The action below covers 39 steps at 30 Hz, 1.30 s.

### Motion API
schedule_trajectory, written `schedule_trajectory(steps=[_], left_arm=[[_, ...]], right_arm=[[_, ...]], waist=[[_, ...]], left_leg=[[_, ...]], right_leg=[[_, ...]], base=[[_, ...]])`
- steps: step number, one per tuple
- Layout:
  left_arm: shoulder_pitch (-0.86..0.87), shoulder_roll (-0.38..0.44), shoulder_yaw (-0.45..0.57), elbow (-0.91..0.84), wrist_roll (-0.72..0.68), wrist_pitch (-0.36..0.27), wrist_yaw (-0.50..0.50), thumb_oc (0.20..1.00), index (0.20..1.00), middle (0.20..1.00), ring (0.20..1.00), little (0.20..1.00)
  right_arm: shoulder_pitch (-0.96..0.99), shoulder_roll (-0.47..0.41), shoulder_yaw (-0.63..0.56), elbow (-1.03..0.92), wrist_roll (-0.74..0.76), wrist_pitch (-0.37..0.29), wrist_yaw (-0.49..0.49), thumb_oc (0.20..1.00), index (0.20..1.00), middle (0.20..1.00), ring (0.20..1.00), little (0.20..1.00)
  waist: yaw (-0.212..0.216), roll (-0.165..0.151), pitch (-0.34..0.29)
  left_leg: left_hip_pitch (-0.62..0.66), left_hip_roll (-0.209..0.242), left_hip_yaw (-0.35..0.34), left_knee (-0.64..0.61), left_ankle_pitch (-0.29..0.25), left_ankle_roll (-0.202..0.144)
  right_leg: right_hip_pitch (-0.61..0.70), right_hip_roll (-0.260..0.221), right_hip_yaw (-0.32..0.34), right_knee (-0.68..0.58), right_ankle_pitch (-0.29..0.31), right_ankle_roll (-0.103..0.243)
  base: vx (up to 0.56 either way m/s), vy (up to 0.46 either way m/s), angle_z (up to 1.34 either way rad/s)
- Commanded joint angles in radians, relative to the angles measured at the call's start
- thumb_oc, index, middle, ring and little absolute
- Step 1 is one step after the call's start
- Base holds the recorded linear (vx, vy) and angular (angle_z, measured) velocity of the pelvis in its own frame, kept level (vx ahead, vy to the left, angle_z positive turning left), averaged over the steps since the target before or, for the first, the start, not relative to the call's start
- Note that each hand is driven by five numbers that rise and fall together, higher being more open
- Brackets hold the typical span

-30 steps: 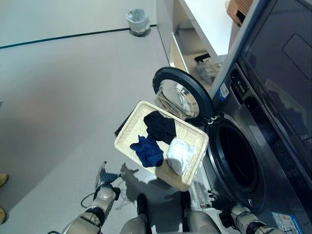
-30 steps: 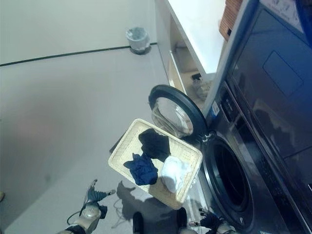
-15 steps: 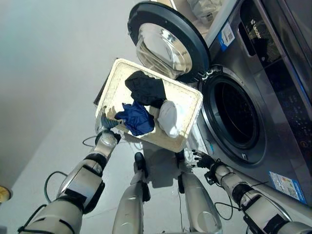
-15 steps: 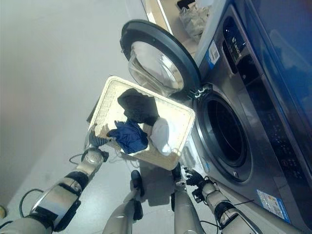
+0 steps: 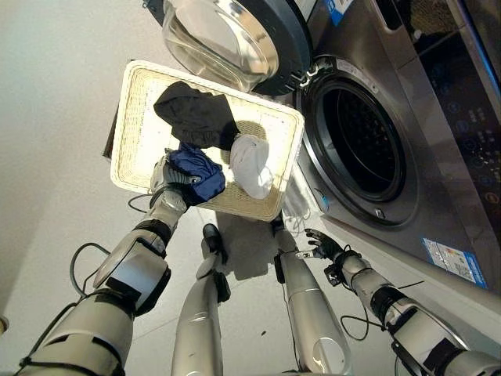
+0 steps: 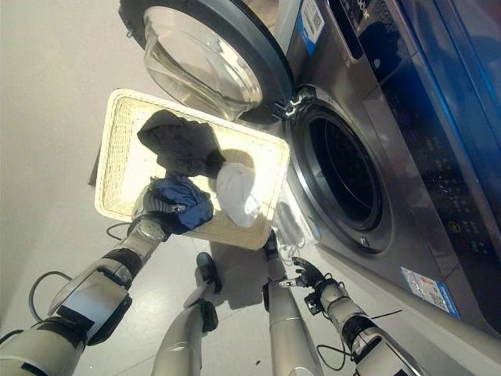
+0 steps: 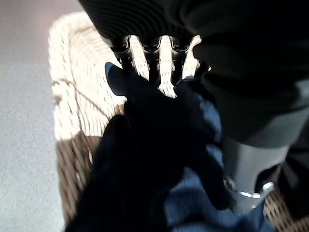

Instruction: Put the clothes into the washing machine.

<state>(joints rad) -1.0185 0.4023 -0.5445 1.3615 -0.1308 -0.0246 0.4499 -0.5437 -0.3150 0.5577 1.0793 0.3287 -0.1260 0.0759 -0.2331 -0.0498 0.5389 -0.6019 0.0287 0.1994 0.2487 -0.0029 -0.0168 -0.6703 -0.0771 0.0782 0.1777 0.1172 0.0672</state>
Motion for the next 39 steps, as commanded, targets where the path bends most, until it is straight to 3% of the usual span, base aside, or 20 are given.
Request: schedule_trajectory(steps=[1, 6, 8, 9, 10, 11, 19, 21, 22, 23, 25, 27, 30, 31, 33, 35, 39], left_arm=[[-0.039, 0.043, -0.013, 0.051, 0.06, 0.093, -0.061, 1.0, 1.0, 1.0, 1.0, 1.0], [-0.086, 0.037, -0.039, 0.07, 0.076, 0.171, -0.123, 1.0, 1.0, 1.0, 1.0, 1.0], [-0.108, 0.028, -0.059, 0.084, 0.118, 0.251, -0.217, 1.0, 1.0, 1.0, 1.0, 1.0], [-0.113, 0.022, -0.075, 0.088, 0.156, 0.284, -0.274, 0.959, 0.959, 0.959, 0.959, 0.959], [-0.114, 0.021, -0.079, 0.089, 0.161, 0.286, -0.284, 0.683, 0.683, 0.683, 0.683, 0.683], [-0.122, 0.016, -0.099, 0.09, 0.186, 0.299, -0.322, 0.219, 0.219, 0.219, 0.219, 0.219], [-0.128, 0.004, -0.195, 0.047, 0.263, 0.337, -0.318, 0.2, 0.2, 0.2, 0.2, 0.2], [-0.119, 0.006, -0.197, 0.036, 0.197, 0.286, -0.272, 0.2, 0.2, 0.2, 0.2, 0.2], [-0.11, 0.008, -0.181, 0.025, 0.106, 0.213, -0.231, 0.2, 0.2, 0.2, 0.2, 0.2], [-0.108, 0.008, -0.176, 0.022, 0.087, 0.197, -0.22, 0.2, 0.2, 0.2, 0.2, 0.2], [-0.091, 0.018, -0.123, -0.021, -0.034, 0.095, -0.167, 0.2, 0.2, 0.2, 0.2, 0.2], [-0.082, 0.025, -0.103, -0.048, -0.075, 0.056, -0.139, 0.2, 0.2, 0.2, 0.2, 0.2], [-0.082, 0.025, -0.103, -0.048, -0.075, 0.056, -0.139, 0.2, 0.2, 0.2, 0.2, 0.2], [-0.058, 0.039, -0.068, -0.1, -0.113, 0.008, -0.101, 0.2, 0.2, 0.2, 0.2, 0.2], [-0.058, 0.039, -0.068, -0.1, -0.113, 0.008, -0.101, 0.2, 0.2, 0.2, 0.2, 0.2], [0.164, 0.098, 0.082, -0.428, -0.173, -0.084, 0.087, 0.2, 0.2, 0.2, 0.2, 0.2], [0.208, 0.098, 0.106, -0.467, -0.161, -0.098, 0.119, 0.2, 0.2, 0.2, 0.2, 0.2]], right_arm=[[0.026, -0.024, 0.029, -0.078, 0.056, -0.034, -0.011, 1.0, 1.0, 1.0, 1.0, 1.0], [0.024, -0.035, 0.037, -0.128, 0.092, -0.052, -0.021, 1.0, 1.0, 1.0, 1.0, 1.0], [0.022, -0.043, 0.039, -0.161, 0.109, -0.065, -0.029, 1.0, 1.0, 1.0, 1.0, 1.0], [0.018, -0.047, 0.041, -0.178, 0.119, -0.067, -0.036, 1.0, 1.0, 1.0, 1.0, 1.0], [0.018, -0.048, 0.042, -0.182, 0.122, -0.068, -0.037, 1.0, 1.0, 1.0, 1.0, 1.0], [0.013, -0.054, 0.043, -0.195, 0.134, -0.072, -0.037, 1.0, 1.0, 1.0, 1.0, 1.0], [0.012, -0.081, 0.039, -0.246, 0.164, -0.085, -0.042, 1.0, 1.0, 1.0, 1.0, 1.0], [0.013, -0.088, 0.033, -0.257, 0.183, -0.096, -0.043, 1.0, 1.0, 1.0, 1.0, 1.0], [0.017, -0.092, 0.026, -0.267, 0.191, -0.105, -0.044, 1.0, 1.0, 1.0, 1.0, 1.0], [0.018, -0.092, 0.025, -0.271, 0.193, -0.104, -0.046, 1.0, 1.0, 1.0, 1.0, 1.0], [0.034, -0.093, 0.014, -0.301, 0.204, -0.12, -0.061, 1.0, 1.0, 1.0, 1.0, 1.0], [0.04, -0.096, 0.008, -0.319, 0.208, -0.123, -0.067, 1.0, 1.0, 1.0, 1.0, 1.0], [0.04, -0.096, 0.008, -0.319, 0.208, -0.123, -0.067, 1.0, 1.0, 1.0, 1.0, 1.0], [0.056, -0.102, -0.004, -0.358, 0.222, -0.13, -0.084, 1.0, 1.0, 1.0, 1.0, 1.0], [0.056, -0.102, -0.004, -0.358, 0.222, -0.13, -0.084, 1.0, 1.0, 1.0, 1.0, 1.0], [0.128, -0.121, -0.102, -0.573, 0.246, -0.193, -0.205, 1.0, 1.0, 1.0, 1.0, 1.0], [0.133, -0.119, -0.124, -0.594, 0.24, -0.208, -0.243, 1.0, 1.0, 1.0, 1.0, 1.0]], waist=[[-0.008, -0.054, -0.019], [-0.028, -0.059, -0.019], [-0.038, -0.062, -0.019], [-0.042, -0.062, -0.019], [-0.043, -0.063, -0.019], [-0.048, -0.067, -0.019], [-0.053, -0.066, -0.019], [-0.048, -0.064, -0.019], [-0.042, -0.06, -0.019], [-0.041, -0.059, -0.019], [-0.026, -0.052, -0.019], [-0.02, -0.048, -0.019], [-0.02, -0.048, -0.019], [-0.007, -0.041, -0.019], [-0.007, -0.041, -0.019], [0.069, -0.006, -0.019], [0.083, -0.001, -0.019]], left_leg=[[-0.116, -0.101, -0.008, 0.194, -0.115, 0.012], [-0.18, -0.099, -0.015, 0.218, -0.123, 0.015], [-0.222, -0.098, -0.023, 0.228, -0.122, 0.014], [-0.24, -0.098, -0.026, 0.232, -0.121, 0.015], [-0.244, -0.097, -0.027, 0.233, -0.121, 0.015], [-0.257, -0.095, -0.029, 0.235, -0.12, 0.014], [-0.253, -0.099, -0.035, 0.19, -0.094, 0.009], [-0.241, -0.1, -0.041, 0.172, -0.08, 0.003], [-0.226, -0.1, -0.044, 0.152, -0.067, -0.001], [-0.223, -0.1, -0.045, 0.147, -0.064, -0.001], [-0.196, -0.102, -0.052, 0.11, -0.043, -0.005], [-0.186, -0.103, -0.056, 0.096, -0.035, -0.007], [-0.186, -0.103, -0.056, 0.096, -0.035, -0.007], [-0.169, -0.105, -0.066, 0.073, -0.021, -0.011], [-0.169, -0.105, -0.066, 0.073, -0.021, -0.011], [-0.093, -0.106, -0.131, 0.005, 0.022, -0.027], [-0.077, -0.104, -0.14, -0.007, 0.027, -0.028]], right_leg=[[-0.087, 0.049, -0.012, -0.007, 0.025, 0.021], [-0.158, 0.051, -0.007, 0.006, 0.029, 0.019], [-0.203, 0.056, -0.002, 0.016, 0.031, 0.018], [-0.221, 0.058, -0.001, 0.023, 0.032, 0.017], [-0.225, 0.058, 0.0, 0.024, 0.032, 0.017], [-0.239, 0.06, 0.001, 0.029, 0.032, 0.016], [-0.244, 0.073, 0.004, 0.023, 0.032, 0.013], [-0.236, 0.074, 0.001, 0.02, 0.033, 0.012], [-0.223, 0.077, -0.003, 0.017, 0.032, 0.011], [-0.221, 0.077, -0.004, 0.016, 0.033, 0.01], [-0.196, 0.082, -0.012, 0.007, 0.03, 0.008], [-0.186, 0.083, -0.017, 0.003, 0.029, 0.007], [-0.186, 0.083, -0.017, 0.003, 0.029, 0.007], [-0.167, 0.083, -0.023, -0.004, 0.026, 0.007], [-0.167, 0.083, -0.023, -0.004, 0.026, 0.007], [-0.073, 0.077, -0.074, -0.016, 0.006, 0.001], [-0.055, 0.074, -0.087, -0.016, -0.001, 0.001]], base=[[0.03, 0.006, -0.11], [0.02, 0.0, -0.05], [0.0, 0.0, 0.0], [0.0, 0.0, 0.0], [0.0, 0.0, 0.0], [0.0, 0.0, 0.0], [0.0, -0.001, -0.03], [-0.01, -0.016, 0.0], [0.0, 0.0, 0.0], [-0.02, -0.048, 0.0], [-0.02, -0.054, 0.0], [-0.01, -0.019, 0.01], [-0.01, -0.013, 0.02], [-0.02, -0.04, 0.07], [-0.04, -0.079, 0.09], [-0.14, -0.225, 0.21], [-0.05, -0.063, 0.27]])
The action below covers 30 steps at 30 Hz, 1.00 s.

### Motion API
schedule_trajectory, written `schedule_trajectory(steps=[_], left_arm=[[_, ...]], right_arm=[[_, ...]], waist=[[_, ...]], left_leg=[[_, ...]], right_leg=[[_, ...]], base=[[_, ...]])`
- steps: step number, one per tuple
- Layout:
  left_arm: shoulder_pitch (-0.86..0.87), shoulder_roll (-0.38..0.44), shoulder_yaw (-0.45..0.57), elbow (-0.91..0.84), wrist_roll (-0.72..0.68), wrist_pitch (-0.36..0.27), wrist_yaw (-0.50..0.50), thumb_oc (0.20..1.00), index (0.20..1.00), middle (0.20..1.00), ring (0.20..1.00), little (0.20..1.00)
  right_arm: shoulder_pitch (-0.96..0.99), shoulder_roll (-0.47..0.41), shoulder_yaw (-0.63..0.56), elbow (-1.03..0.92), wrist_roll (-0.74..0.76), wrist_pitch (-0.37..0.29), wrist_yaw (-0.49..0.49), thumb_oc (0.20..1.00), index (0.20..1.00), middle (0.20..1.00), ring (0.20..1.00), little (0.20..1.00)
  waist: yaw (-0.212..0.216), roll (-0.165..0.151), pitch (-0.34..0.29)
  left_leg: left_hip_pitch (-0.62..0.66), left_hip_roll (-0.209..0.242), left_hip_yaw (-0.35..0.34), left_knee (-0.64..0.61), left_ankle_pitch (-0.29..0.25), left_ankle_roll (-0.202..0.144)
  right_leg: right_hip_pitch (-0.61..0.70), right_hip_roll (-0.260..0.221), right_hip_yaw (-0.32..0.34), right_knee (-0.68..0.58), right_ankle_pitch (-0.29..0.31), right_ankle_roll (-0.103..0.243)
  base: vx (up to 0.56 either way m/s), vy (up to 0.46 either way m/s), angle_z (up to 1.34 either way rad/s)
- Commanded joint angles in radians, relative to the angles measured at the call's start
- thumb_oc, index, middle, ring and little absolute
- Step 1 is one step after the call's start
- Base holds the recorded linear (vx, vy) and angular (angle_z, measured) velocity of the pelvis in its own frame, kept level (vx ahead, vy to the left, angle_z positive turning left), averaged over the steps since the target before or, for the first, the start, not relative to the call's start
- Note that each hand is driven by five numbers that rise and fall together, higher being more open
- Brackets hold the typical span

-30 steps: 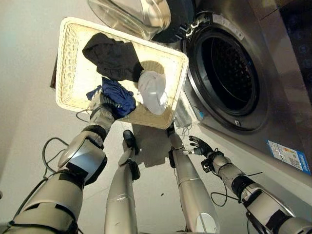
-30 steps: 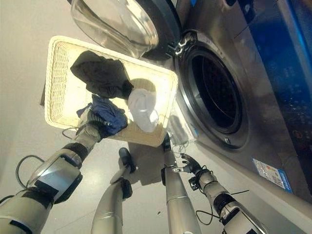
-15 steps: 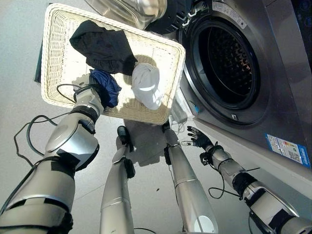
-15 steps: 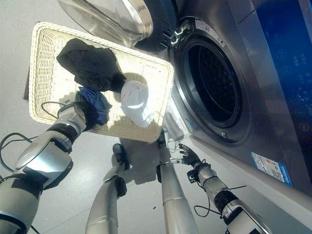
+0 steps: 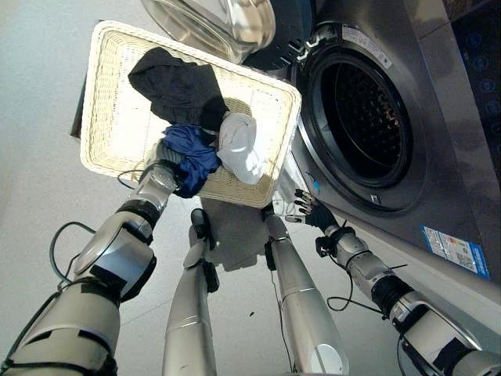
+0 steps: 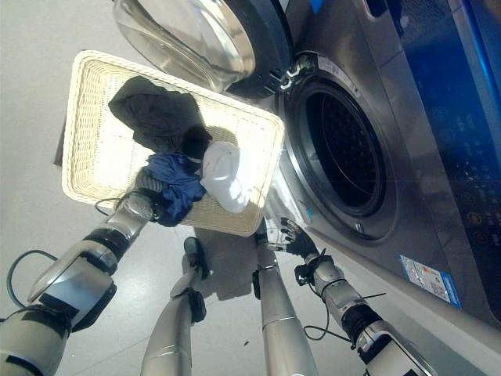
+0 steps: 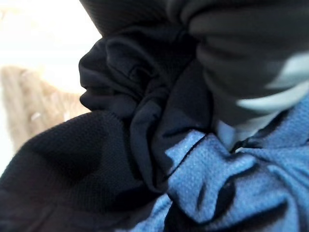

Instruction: Put the clothes into the washing machine.

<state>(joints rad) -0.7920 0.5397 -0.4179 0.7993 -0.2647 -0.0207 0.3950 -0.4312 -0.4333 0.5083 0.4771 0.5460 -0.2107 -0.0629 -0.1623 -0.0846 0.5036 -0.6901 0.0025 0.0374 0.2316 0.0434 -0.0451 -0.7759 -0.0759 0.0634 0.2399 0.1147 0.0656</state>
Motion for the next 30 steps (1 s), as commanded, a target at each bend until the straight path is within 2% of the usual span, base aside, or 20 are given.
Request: schedule_trajectory(steps=[1, 3, 4, 7, 12, 13, 14, 15, 19, 24, 28, 30], left_arm=[[0.046, -0.039, 0.011, 0.046, -0.01, -0.122, 0.206, 0.2, 0.2, 0.2, 0.2, 0.2], [0.046, -0.039, 0.011, 0.046, -0.01, -0.122, 0.206, 0.2, 0.2, 0.2, 0.2, 0.2], [0.222, -0.062, 0.078, -0.097, 0.06, -0.188, 0.248, 0.2, 0.2, 0.2, 0.2, 0.2], [0.263, -0.061, 0.083, -0.154, 0.063, -0.209, 0.232, 0.2, 0.2, 0.2, 0.2, 0.2], [0.3, -0.062, 0.078, -0.271, 0.021, -0.268, 0.102, 0.2, 0.2, 0.2, 0.2, 0.2], [0.303, -0.059, 0.07, -0.306, 0.001, -0.283, 0.043, 0.2, 0.2, 0.2, 0.2, 0.2], [0.303, -0.059, 0.07, -0.306, 0.001, -0.283, 0.043, 0.2, 0.2, 0.2, 0.2, 0.2], [0.297, -0.05, 0.045, -0.351, -0.013, -0.289, -0.027, 0.2, 0.2, 0.2, 0.2, 0.2], [0.286, -0.037, 0.012, -0.401, -0.036, -0.296, -0.146, 0.2, 0.2, 0.2, 0.2, 0.2], [0.243, -0.018, -0.04, -0.475, -0.129, -0.298, -0.331, 0.2, 0.2, 0.2, 0.2, 0.2], [0.218, -0.011, -0.06, -0.486, -0.191, -0.301, -0.399, 0.2, 0.2, 0.2, 0.2, 0.2], [0.19, -0.012, -0.072, -0.507, -0.279, -0.288, -0.481, 0.2, 0.2, 0.2, 0.2, 0.2]], right_arm=[[0.029, 0.0, -0.109, -0.023, -0.005, -0.147, -0.159, 1.0, 1.0, 1.0, 1.0, 1.0], [0.029, 0.0, -0.109, -0.023, -0.005, -0.147, -0.159, 1.0, 1.0, 1.0, 1.0, 1.0], [0.048, 0.002, -0.198, -0.148, -0.078, -0.167, -0.245, 1.0, 1.0, 1.0, 1.0, 1.0], [0.044, 0.006, -0.213, -0.195, -0.087, -0.16, -0.24, 1.0, 1.0, 1.0, 1.0, 1.0], [0.01, 0.019, -0.193, -0.25, -0.138, -0.124, -0.209, 1.0, 1.0, 1.0, 1.0, 1.0], [-0.001, 0.017, -0.181, -0.256, -0.145, -0.111, -0.195, 1.0, 1.0, 1.0, 1.0, 1.0], [-0.001, 0.017, -0.181, -0.256, -0.145, -0.111, -0.195, 1.0, 1.0, 1.0, 1.0, 1.0], [-0.021, 0.013, -0.165, -0.263, -0.155, -0.093, -0.174, 1.0, 1.0, 1.0, 1.0, 1.0], [-0.051, 0.0, -0.128, -0.264, -0.181, -0.07, -0.137, 1.0, 1.0, 1.0, 1.0, 1.0], [-0.131, -0.059, -0.01, -0.263, -0.227, 0.03, 0.061, 1.0, 1.0, 1.0, 1.0, 1.0], [-0.164, -0.082, 0.034, -0.251, -0.217, 0.068, 0.115, 1.0, 1.0, 1.0, 1.0, 1.0], [-0.194, -0.107, 0.073, -0.242, -0.228, 0.09, 0.149, 1.0, 1.0, 1.0, 1.0, 1.0]], waist=[[0.032, 0.041, 0.016], [0.032, 0.041, 0.016], [0.078, 0.068, 0.016], [0.09, 0.079, 0.016], [0.114, 0.094, 0.016], [0.12, 0.098, 0.016], [0.12, 0.098, 0.016], [0.125, 0.102, 0.016], [0.132, 0.105, 0.016], [0.145, 0.106, 0.016], [0.151, 0.102, 0.016], [0.153, 0.095, 0.016]], left_leg=[[0.036, -0.074, 0.011, -0.01, -0.012, -0.001], [0.036, -0.074, 0.011, -0.01, -0.012, -0.001], [0.114, -0.064, -0.004, -0.069, 0.006, -0.004], [0.135, -0.064, -0.008, -0.088, 0.017, -0.004], [0.177, -0.065, -0.017, -0.131, 0.033, -0.002], [0.186, -0.066, -0.018, -0.139, 0.035, -0.002], [0.186, -0.066, -0.018, -0.139, 0.035, -0.002], [0.194, -0.067, -0.02, -0.147, 0.039, -0.001], [0.203, -0.068, -0.02, -0.159, 0.045, 0.0], [0.211, -0.071, -0.023, -0.166, 0.052, 0.003], [0.215, -0.071, -0.027, -0.164, 0.053, 0.004], [0.217, -0.071, -0.03, -0.165, 0.054, 0.005]], right_leg=[[0.076, 0.069, -0.091, -0.079, -0.007, 0.002], [0.076, 0.069, -0.091, -0.079, -0.007, 0.002], [0.156, 0.055, -0.144, -0.09, -0.031, 0.003], [0.177, 0.051, -0.156, -0.095, -0.035, 0.004], [0.217, 0.044, -0.177, -0.112, -0.038, 0.005], [0.227, 0.042, -0.182, -0.117, -0.038, 0.005], [0.227, 0.042, -0.182, -0.117, -0.038, 0.005], [0.235, 0.039, -0.188, -0.121, -0.036, 0.007], [0.244, 0.037, -0.195, -0.13, -0.031, 0.01], [0.254, 0.034, -0.201, -0.13, -0.031, 0.011], [0.259, 0.034, -0.204, -0.121, -0.037, 0.011], [0.26, 0.035, -0.208, -0.112, -0.04, 0.013]], base=[[-0.03, -0.042, 0.73], [-0.05, -0.05, 0.59], [-0.07, -0.059, 0.43], [-0.05, -0.01, 0.46], [-0.01, 0.015, 0.14], [-0.01, 0.016, -0.04], [-0.01, 0.026, -0.03], [0.0, 0.0, 0.0], [-0.01, 0.012, -0.03], [0.0, 0.0, 0.0], [0.01, -0.033, 0.1], [0.01, -0.074, 0.07]])
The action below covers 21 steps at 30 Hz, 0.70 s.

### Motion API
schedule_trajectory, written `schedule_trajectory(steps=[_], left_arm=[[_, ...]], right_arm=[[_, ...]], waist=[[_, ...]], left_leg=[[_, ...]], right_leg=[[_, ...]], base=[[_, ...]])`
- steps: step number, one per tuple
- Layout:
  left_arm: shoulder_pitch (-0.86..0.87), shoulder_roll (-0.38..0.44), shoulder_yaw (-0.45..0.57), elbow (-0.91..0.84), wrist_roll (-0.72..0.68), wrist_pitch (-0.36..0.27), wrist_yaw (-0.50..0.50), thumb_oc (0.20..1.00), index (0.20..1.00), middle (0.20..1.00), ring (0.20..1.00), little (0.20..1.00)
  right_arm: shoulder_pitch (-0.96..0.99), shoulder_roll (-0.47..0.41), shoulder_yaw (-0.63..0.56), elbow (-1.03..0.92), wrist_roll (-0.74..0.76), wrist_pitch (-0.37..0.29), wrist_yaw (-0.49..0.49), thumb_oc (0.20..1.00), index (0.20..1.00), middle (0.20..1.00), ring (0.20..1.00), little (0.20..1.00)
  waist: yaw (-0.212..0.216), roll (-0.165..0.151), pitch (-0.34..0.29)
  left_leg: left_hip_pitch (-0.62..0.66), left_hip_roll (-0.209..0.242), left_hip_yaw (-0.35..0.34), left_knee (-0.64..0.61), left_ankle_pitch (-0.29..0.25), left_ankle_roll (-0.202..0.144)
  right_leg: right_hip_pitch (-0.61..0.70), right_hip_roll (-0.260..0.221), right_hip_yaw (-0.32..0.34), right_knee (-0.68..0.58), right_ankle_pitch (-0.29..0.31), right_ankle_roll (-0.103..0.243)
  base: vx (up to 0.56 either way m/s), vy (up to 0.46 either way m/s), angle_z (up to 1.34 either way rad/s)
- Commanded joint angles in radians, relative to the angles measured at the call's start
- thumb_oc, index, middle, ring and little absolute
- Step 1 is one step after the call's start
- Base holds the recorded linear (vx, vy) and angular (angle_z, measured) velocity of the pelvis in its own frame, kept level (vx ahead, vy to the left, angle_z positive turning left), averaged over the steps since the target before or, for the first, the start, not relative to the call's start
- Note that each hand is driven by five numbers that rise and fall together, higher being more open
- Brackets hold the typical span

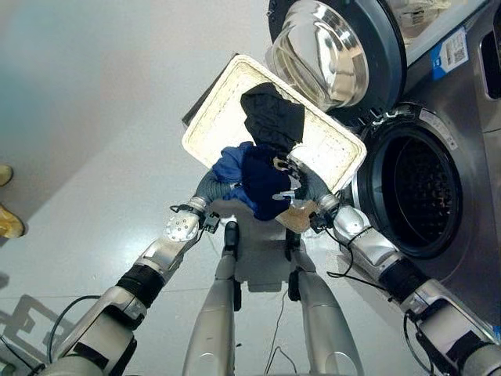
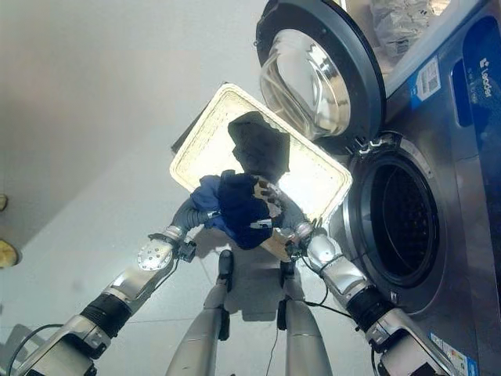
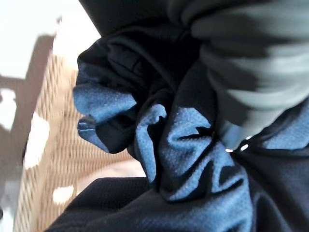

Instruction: Put the clothes into the washing machine.

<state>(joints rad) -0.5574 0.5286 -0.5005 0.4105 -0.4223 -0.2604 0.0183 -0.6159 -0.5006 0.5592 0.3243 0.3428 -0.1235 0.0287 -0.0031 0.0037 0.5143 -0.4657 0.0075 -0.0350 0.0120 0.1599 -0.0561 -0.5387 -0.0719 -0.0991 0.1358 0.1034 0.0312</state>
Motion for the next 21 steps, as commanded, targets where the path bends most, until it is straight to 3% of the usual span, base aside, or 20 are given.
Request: schedule_trajectory(steps=[1, 3, 9, 16, 17, 18, 19, 21], left_arm=[[-0.047, 0.0, 0.009, -0.122, -0.131, -0.044, -0.114, 0.2, 0.2, 0.2, 0.2, 0.2], [-0.053, -0.005, 0.003, -0.144, -0.183, -0.029, -0.169, 0.2, 0.2, 0.2, 0.2, 0.2], [-0.067, -0.007, -0.03, -0.189, -0.189, 0.013, -0.195, 0.2, 0.2, 0.2, 0.2, 0.2], [-0.07, -0.005, -0.057, -0.215, -0.221, 0.018, -0.215, 0.2, 0.2, 0.2, 0.2, 0.2], [-0.07, -0.009, -0.064, -0.217, -0.234, 0.015, -0.221, 0.2, 0.2, 0.2, 0.2, 0.2], [-0.07, -0.01, -0.068, -0.219, -0.235, 0.016, -0.218, 0.2, 0.2, 0.2, 0.2, 0.2], [-0.071, -0.013, -0.079, -0.217, -0.24, 0.018, -0.211, 0.2, 0.2, 0.2, 0.2, 0.2], [-0.068, -0.017, -0.082, -0.214, -0.241, 0.017, -0.208, 0.2, 0.2, 0.2, 0.2, 0.2]], right_arm=[[-0.012, -0.044, 0.025, -0.09, -0.022, 0.004, 0.058, 1.0, 1.0, 1.0, 1.0, 1.0], [-0.024, -0.054, 0.037, -0.088, 0.008, 0.005, 0.06, 1.0, 1.0, 1.0, 1.0, 1.0], [-0.024, -0.037, 0.052, -0.095, 0.135, 0.037, 0.125, 1.0, 1.0, 1.0, 1.0, 1.0], [-0.007, -0.014, 0.094, -0.119, 0.311, 0.165, 0.229, 1.0, 1.0, 1.0, 1.0, 1.0], [0.001, -0.004, 0.103, -0.121, 0.374, 0.187, 0.243, 0.834, 0.834, 0.834, 0.834, 0.834], [0.005, 0.0, 0.106, -0.121, 0.388, 0.184, 0.24, 0.796, 0.796, 0.796, 0.796, 0.796], [0.016, 0.014, 0.111, -0.121, 0.477, 0.186, 0.228, 0.796, 0.796, 0.796, 0.796, 0.796], [0.025, 0.026, 0.107, -0.114, 0.505, 0.182, 0.235, 0.834, 0.834, 0.834, 0.834, 0.834]], waist=[[-0.006, 0.006, 0.006], [-0.005, 0.003, 0.006], [-0.008, -0.002, 0.006], [-0.01, -0.004, 0.006], [-0.011, -0.004, 0.006], [-0.011, -0.004, 0.006], [-0.011, -0.004, 0.006], [-0.012, -0.003, 0.006]], left_leg=[[-0.007, -0.076, 0.042, 0.054, -0.063, 0.016], [-0.002, -0.076, 0.044, 0.053, -0.065, 0.017], [0.007, -0.077, 0.047, 0.049, -0.071, 0.021], [0.005, -0.079, 0.054, 0.045, -0.07, 0.02], [0.006, -0.078, 0.056, 0.04, -0.068, 0.021], [0.005, -0.078, 0.057, 0.04, -0.068, 0.021], [0.003, -0.079, 0.058, 0.04, -0.067, 0.021], [0.001, -0.079, 0.06, 0.04, -0.066, 0.021]], right_leg=[[0.023, 0.031, -0.046, -0.008, -0.029, 0.048], [0.027, 0.031, -0.048, -0.008, -0.028, 0.05], [0.031, 0.032, -0.045, -0.017, -0.022, 0.054], [0.031, 0.031, -0.043, -0.036, -0.013, 0.054], [0.032, 0.031, -0.043, -0.04, -0.011, 0.053], [0.032, 0.031, -0.043, -0.041, -0.01, 0.053], [0.03, 0.031, -0.044, -0.043, -0.008, 0.052], [0.029, 0.03, -0.044, -0.044, -0.007, 0.052]], base=[[0.01, -0.064, 0.08], [0.01, -0.032, 0.13], [0.01, -0.016, 0.06], [0.0, 0.0, 0.0], [0.0, 0.0, 0.0], [0.0, 0.0, 0.0], [0.0, 0.0, 0.0], [0.0, 0.0, 0.0]])
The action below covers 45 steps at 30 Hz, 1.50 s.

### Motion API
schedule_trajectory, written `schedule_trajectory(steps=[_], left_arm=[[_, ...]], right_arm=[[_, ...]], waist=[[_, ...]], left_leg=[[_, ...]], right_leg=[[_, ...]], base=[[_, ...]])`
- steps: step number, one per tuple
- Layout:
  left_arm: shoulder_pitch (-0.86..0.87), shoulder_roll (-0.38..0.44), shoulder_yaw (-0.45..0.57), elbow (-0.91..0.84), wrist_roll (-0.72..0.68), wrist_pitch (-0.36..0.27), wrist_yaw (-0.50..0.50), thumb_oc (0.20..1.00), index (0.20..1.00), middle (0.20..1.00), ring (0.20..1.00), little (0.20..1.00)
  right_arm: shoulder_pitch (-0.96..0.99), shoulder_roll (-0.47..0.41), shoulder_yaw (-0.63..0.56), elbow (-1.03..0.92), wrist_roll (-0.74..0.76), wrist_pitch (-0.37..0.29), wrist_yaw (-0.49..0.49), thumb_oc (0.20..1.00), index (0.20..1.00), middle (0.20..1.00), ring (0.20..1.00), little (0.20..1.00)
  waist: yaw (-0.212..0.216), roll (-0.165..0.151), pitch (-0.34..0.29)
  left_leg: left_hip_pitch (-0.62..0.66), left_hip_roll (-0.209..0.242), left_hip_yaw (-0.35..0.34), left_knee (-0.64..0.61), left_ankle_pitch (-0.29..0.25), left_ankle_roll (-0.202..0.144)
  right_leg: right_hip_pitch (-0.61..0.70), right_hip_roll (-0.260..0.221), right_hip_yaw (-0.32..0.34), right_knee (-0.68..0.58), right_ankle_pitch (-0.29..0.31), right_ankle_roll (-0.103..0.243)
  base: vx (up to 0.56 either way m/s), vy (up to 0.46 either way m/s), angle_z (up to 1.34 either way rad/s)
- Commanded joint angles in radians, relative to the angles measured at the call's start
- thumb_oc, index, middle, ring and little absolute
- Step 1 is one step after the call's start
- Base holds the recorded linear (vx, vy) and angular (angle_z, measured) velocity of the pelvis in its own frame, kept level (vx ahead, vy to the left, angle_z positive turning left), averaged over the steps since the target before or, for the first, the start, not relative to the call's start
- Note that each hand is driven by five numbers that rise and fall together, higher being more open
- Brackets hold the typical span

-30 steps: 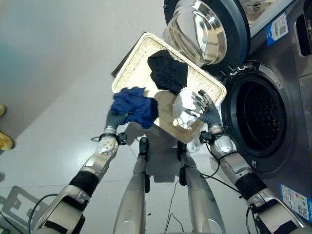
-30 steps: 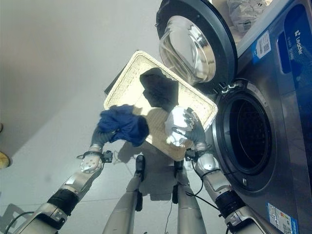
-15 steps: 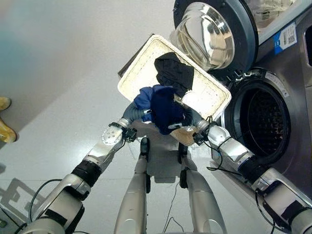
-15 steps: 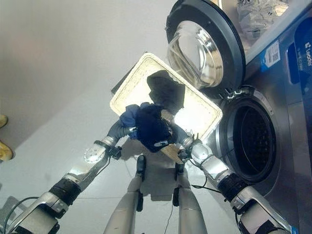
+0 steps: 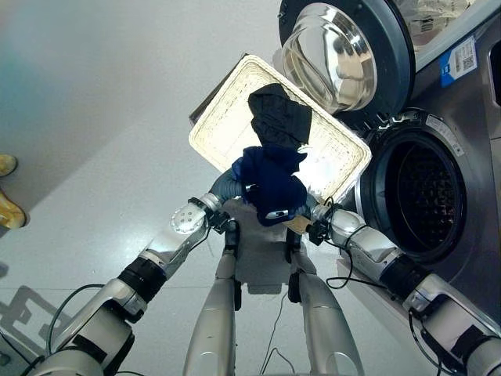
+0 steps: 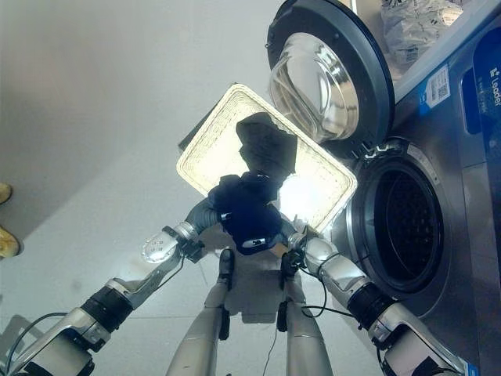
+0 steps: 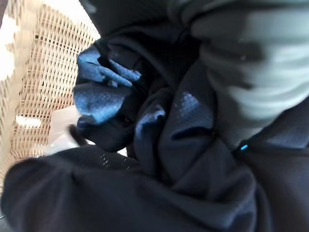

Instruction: Put the clothes into the washing machine.

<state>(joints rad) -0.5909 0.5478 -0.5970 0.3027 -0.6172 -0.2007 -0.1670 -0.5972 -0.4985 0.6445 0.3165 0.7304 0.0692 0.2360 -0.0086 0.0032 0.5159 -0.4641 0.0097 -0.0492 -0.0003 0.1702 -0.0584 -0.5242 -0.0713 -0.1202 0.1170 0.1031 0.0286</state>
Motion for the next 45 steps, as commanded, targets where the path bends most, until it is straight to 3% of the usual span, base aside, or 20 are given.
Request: schedule_trajectory(steps=[1, 2, 3, 5, 6, 7, 10, 17, 18, 20, 29, 32, 33, 38, 43, 44, 45], left_arm=[[-0.03, -0.042, 0.012, -0.102, -0.041, -0.044, -0.017, 0.2, 0.2, 0.2, 0.2, 0.2], [-0.02, -0.047, 0.006, -0.098, -0.027, -0.047, 0.006, 0.2, 0.2, 0.2, 0.2, 0.2], [-0.015, -0.052, 0.003, -0.091, -0.018, -0.046, 0.026, 0.2, 0.2, 0.2, 0.2, 0.2], [-0.006, -0.06, 0.003, -0.083, -0.004, -0.047, 0.048, 0.2, 0.2, 0.2, 0.2, 0.2], [0.005, -0.066, 0.002, -0.076, 0.011, -0.044, 0.068, 0.2, 0.2, 0.2, 0.2, 0.2], [0.01, -0.067, 0.002, -0.07, 0.017, -0.041, 0.077, 0.2, 0.2, 0.2, 0.2, 0.2], [0.041, -0.071, 0.002, -0.036, 0.073, -0.038, 0.135, 0.2, 0.2, 0.2, 0.2, 0.2], [0.064, -0.078, -0.004, 0.017, 0.13, -0.003, 0.208, 0.2, 0.2, 0.2, 0.2, 0.2], [0.079, -0.079, -0.009, 0.037, 0.152, 0.016, 0.232, 0.2, 0.2, 0.2, 0.2, 0.2], [0.088, -0.084, -0.015, 0.063, 0.185, 0.041, 0.264, 0.2, 0.2, 0.2, 0.2, 0.2], [0.095, -0.071, -0.047, 0.109, 0.258, 0.079, 0.289, 0.2, 0.2, 0.2, 0.2, 0.2], [0.068, -0.057, -0.086, 0.134, 0.324, 0.132, 0.298, 0.2, 0.2, 0.2, 0.2, 0.2], [0.064, -0.056, -0.095, 0.14, 0.35, 0.154, 0.338, 1.0, 1.0, 1.0, 1.0, 1.0], [0.04, -0.059, -0.108, 0.176, 0.438, 0.179, 0.487, 1.0, 1.0, 1.0, 1.0, 1.0], [0.038, -0.061, -0.107, 0.181, 0.45, 0.179, 0.504, 1.0, 1.0, 1.0, 1.0, 1.0], [0.03, -0.062, -0.101, 0.194, 0.48, 0.169, 0.584, 1.0, 1.0, 1.0, 1.0, 1.0], [0.028, -0.073, -0.05, 0.211, 0.486, 0.119, 0.717, 1.0, 1.0, 1.0, 1.0, 1.0]], right_arm=[[0.016, 0.035, 0.02, -0.104, 0.163, -0.016, 0.025, 0.875, 0.875, 0.875, 0.875, 0.875], [0.037, 0.056, 0.015, -0.107, 0.236, -0.016, 0.027, 1.0, 1.0, 1.0, 1.0, 1.0], [0.051, 0.073, 0.012, -0.107, 0.273, -0.021, 0.027, 1.0, 1.0, 1.0, 1.0, 1.0], [0.066, 0.088, 0.01, -0.107, 0.307, -0.033, 0.031, 0.893, 0.893, 0.893, 0.893, 0.893], [0.082, 0.101, 0.008, -0.107, 0.341, -0.05, 0.028, 0.432, 0.432, 0.432, 0.432, 0.432], [0.09, 0.107, 0.006, -0.107, 0.361, -0.064, 0.025, 0.2, 0.2, 0.2, 0.2, 0.2], [0.127, 0.131, -0.015, -0.095, 0.444, -0.142, 0.013, 0.2, 0.2, 0.2, 0.2, 0.2], [0.155, 0.154, -0.047, -0.082, 0.461, -0.282, -0.04, 0.2, 0.2, 0.2, 0.2, 0.2], [0.172, 0.16, -0.064, -0.072, 0.471, -0.345, -0.06, 0.2, 0.2, 0.2, 0.2, 0.2], [0.182, 0.169, -0.082, -0.058, 0.481, -0.401, -0.082, 0.2, 0.2, 0.2, 0.2, 0.2], [0.2, 0.183, -0.121, -0.018, 0.517, -0.475, -0.099, 0.2, 0.2, 0.2, 0.2, 0.2], [0.191, 0.186, -0.144, 0.016, 0.564, -0.513, -0.094, 0.2, 0.2, 0.2, 0.2, 0.2], [0.191, 0.191, -0.147, 0.025, 0.584, -0.525, -0.086, 0.2, 0.2, 0.2, 0.2, 0.2], [0.181, 0.217, -0.16, 0.06, 0.737, -0.592, -0.032, 0.2, 0.2, 0.2, 0.2, 0.2], [0.18, 0.22, -0.164, 0.066, 0.756, -0.601, -0.023, 0.2, 0.2, 0.2, 0.2, 0.2], [0.176, 0.232, -0.183, 0.08, 0.861, -0.634, 0.016, 0.2, 0.2, 0.2, 0.2, 0.2], [0.155, 0.241, -0.277, 0.128, 1.072, -0.69, 0.109, 0.2, 0.2, 0.2, 0.2, 0.2]], waist=[[-0.007, -0.002, 0.004], [-0.007, -0.001, 0.004], [-0.01, -0.001, 0.004], [-0.011, -0.001, 0.004], [-0.013, -0.001, 0.004], [-0.013, -0.001, 0.004], [-0.016, 0.004, 0.004], [-0.022, 0.016, 0.004], [-0.025, 0.022, 0.004], [-0.029, 0.028, 0.004], [-0.036, 0.045, 0.004], [-0.045, 0.056, 0.004], [-0.046, 0.057, 0.004], [-0.05, 0.059, 0.004], [-0.05, 0.059, 0.004], [-0.051, 0.062, 0.004], [-0.059, 0.091, 0.004]], left_leg=[[-0.001, -0.081, 0.075, 0.051, -0.076, 0.023], [-0.003, -0.081, 0.076, 0.049, -0.076, 0.022], [-0.01, -0.082, 0.077, 0.05, -0.074, 0.022], [-0.014, -0.082, 0.078, 0.047, -0.072, 0.022], [-0.016, -0.083, 0.081, 0.044, -0.071, 0.021], [-0.017, -0.083, 0.082, 0.042, -0.07, 0.021], [-0.014, -0.083, 0.087, 0.029, -0.068, 0.021], [-0.031, -0.085, 0.086, 0.033, -0.061, 0.021], [-0.033, -0.085, 0.087, 0.036, -0.063, 0.021], [-0.043, -0.087, 0.09, 0.045, -0.065, 0.021], [-0.046, -0.084, 0.099, 0.052, -0.071, 0.02], [-0.056, -0.082, 0.104, 0.059, -0.072, 0.02], [-0.057, -0.081, 0.103, 0.059, -0.072, 0.02], [-0.062, -0.079, 0.106, 0.069, -0.077, 0.019], [-0.063, -0.079, 0.106, 0.07, -0.078, 0.019], [-0.064, -0.079, 0.108, 0.074, -0.08, 0.018], [-0.058, -0.079, 0.128, 0.077, -0.085, 0.014]], right_leg=[[0.013, 0.03, -0.023, -0.026, -0.006, 0.055], [0.011, 0.03, -0.023, -0.029, -0.004, 0.055], [0.004, 0.03, -0.023, -0.032, 0.0, 0.056], [-0.001, 0.03, -0.022, -0.036, 0.003, 0.055], [-0.003, 0.03, -0.023, -0.043, 0.007, 0.056], [-0.005, 0.03, -0.023, -0.047, 0.009, 0.057], [-0.006, 0.032, -0.021, -0.058, 0.014, 0.057], [-0.022, 0.033, -0.011, -0.048, 0.013, 0.054], [-0.025, 0.032, -0.008, -0.042, 0.008, 0.054], [-0.035, 0.029, -0.005, -0.033, 0.007, 0.052], [-0.042, 0.028, 0.001, -0.012, -0.009, 0.049], [-0.057, 0.032, 0.012, 0.006, -0.013, 0.046], [-0.059, 0.034, 0.014, 0.009, -0.015, 0.046], [-0.067, 0.042, 0.025, 0.024, -0.024, 0.044], [-0.067, 0.043, 0.027, 0.025, -0.025, 0.044], [-0.069, 0.045, 0.032, 0.028, -0.029, 0.043], [-0.074, 0.042, 0.038, 0.036, -0.037, 0.043]], base=[[0.0, 0.0, 0.0], [-0.01, 0.001, -0.03], [-0.01, 0.005, -0.07], [-0.02, 0.008, -0.08], [-0.01, 0.005, -0.05], [-0.01, 0.009, -0.06], [-0.01, 0.01, -0.18], [-0.01, 0.004, -0.12], [0.0, -0.002, -0.14], [0.01, -0.003, -0.13], [0.01, -0.002, -0.03], [0.05, -0.033, -0.13], [0.03, -0.028, -0.08], [0.02, -0.066, -0.05], [0.0, -0.018, 0.0], [0.06, -0.107, 0.0], [0.08, -0.122, -0.01]])
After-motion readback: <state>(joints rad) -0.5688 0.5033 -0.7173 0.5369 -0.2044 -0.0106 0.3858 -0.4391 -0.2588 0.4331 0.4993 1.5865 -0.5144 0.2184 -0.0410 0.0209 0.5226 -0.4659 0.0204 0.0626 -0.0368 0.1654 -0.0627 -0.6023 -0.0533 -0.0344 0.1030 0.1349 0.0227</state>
